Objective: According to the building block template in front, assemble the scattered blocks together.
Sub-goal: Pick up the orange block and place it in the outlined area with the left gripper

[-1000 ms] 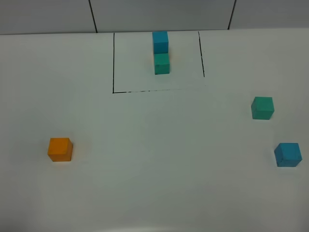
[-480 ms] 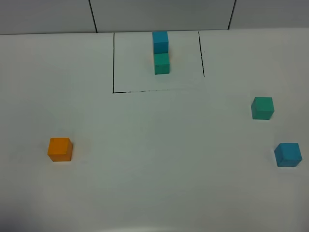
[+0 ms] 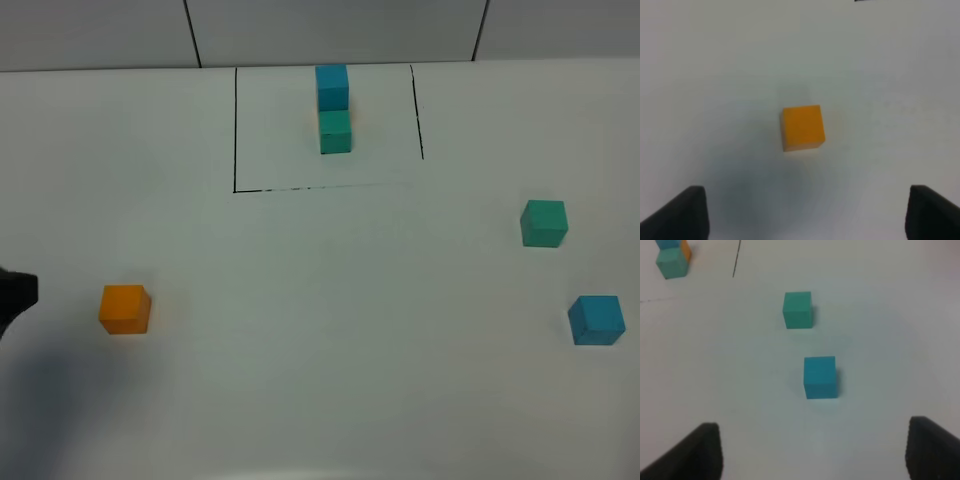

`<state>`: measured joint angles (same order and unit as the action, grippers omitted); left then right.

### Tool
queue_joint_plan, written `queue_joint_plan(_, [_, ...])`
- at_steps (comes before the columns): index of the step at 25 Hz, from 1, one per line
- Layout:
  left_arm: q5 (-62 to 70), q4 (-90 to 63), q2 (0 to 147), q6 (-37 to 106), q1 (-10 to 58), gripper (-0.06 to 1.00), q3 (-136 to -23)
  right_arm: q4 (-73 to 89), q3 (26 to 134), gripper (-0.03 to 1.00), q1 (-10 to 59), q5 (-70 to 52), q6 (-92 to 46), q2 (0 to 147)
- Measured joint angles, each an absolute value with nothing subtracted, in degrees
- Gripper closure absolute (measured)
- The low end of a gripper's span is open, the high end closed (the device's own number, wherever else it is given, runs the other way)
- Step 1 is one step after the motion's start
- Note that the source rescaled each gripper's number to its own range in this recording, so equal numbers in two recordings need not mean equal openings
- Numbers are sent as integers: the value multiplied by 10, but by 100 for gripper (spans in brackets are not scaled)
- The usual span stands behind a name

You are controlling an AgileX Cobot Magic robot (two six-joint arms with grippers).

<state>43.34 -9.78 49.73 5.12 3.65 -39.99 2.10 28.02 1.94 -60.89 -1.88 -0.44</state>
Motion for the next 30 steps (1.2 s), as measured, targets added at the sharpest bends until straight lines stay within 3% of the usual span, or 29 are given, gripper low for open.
queue_joint_plan(13, [407, -89, 824, -15, 119, -5, -490, 21, 280, 43, 19, -609, -18, -4])
queue_joint_plan(30, [352, -47, 950, -76, 120, -5, -490, 21, 280, 43, 19, -609, -18, -4])
